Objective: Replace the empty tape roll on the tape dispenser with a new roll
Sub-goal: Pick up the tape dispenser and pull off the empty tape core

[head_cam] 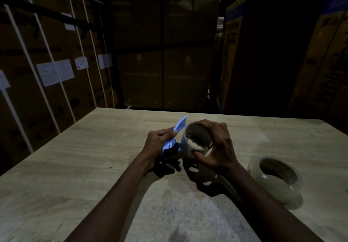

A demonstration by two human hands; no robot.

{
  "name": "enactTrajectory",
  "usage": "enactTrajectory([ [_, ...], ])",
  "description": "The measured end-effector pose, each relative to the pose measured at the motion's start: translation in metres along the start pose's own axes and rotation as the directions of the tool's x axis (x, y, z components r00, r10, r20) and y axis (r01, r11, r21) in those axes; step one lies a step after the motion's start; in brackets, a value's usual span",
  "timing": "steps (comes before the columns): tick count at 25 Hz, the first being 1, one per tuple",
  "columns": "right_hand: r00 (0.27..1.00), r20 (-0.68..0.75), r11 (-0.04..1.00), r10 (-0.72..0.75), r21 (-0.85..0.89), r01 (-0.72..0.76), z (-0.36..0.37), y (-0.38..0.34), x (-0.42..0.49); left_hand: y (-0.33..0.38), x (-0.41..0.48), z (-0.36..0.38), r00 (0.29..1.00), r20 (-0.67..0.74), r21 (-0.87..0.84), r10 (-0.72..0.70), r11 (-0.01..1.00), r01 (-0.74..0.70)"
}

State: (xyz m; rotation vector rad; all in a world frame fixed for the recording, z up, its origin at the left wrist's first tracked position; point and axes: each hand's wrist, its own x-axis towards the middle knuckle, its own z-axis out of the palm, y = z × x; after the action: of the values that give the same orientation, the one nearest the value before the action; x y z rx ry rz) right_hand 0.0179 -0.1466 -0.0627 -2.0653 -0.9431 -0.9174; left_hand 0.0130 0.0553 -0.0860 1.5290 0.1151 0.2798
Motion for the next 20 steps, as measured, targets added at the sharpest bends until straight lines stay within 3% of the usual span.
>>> enactTrajectory([
  [2,0.993,-0.085,0.988,0.082,0.141,-0.069,-0.002,-0.001,0.005,0.0,-0.001,-0.001,1.0,-0.004,0.046,0.01,0.999,-0.01],
  [4,0.957,-0.066,0.88,0.282,0.416,-0.23,-0.004,-0.002,0.011,-0.001,-0.002,-0.001,1.0,-0.003,0.059,0.01,0.998,-0.01],
  [7,0.846,0.128,0.505,0.518,0.753,-0.423,-0.003,0.0,0.012,-0.003,-0.002,-0.001,0.999,0.048,0.107,-0.012,0.994,0.007],
  [9,0.789,0.208,0.279,0.578,0.859,-0.43,-0.002,0.007,0.012,-0.005,-0.001,-0.003,0.998,0.063,0.142,-0.019,0.99,0.01],
  [12,0.732,0.274,-0.008,0.623,0.939,-0.344,-0.004,0.01,0.013,-0.007,0.0,-0.005,0.999,0.036,0.298,0.015,0.954,-0.025],
  [15,0.629,0.397,-0.287,0.669,0.918,-0.273,-0.005,0.009,0.011,-0.009,0.001,-0.003,0.996,0.076,0.397,0.05,0.915,-0.076],
  [20,0.522,0.441,-0.372,0.73,0.897,-0.237,-0.004,0.011,0.01,-0.009,0.002,-0.007,0.988,0.134,0.394,0.077,0.91,-0.125],
])
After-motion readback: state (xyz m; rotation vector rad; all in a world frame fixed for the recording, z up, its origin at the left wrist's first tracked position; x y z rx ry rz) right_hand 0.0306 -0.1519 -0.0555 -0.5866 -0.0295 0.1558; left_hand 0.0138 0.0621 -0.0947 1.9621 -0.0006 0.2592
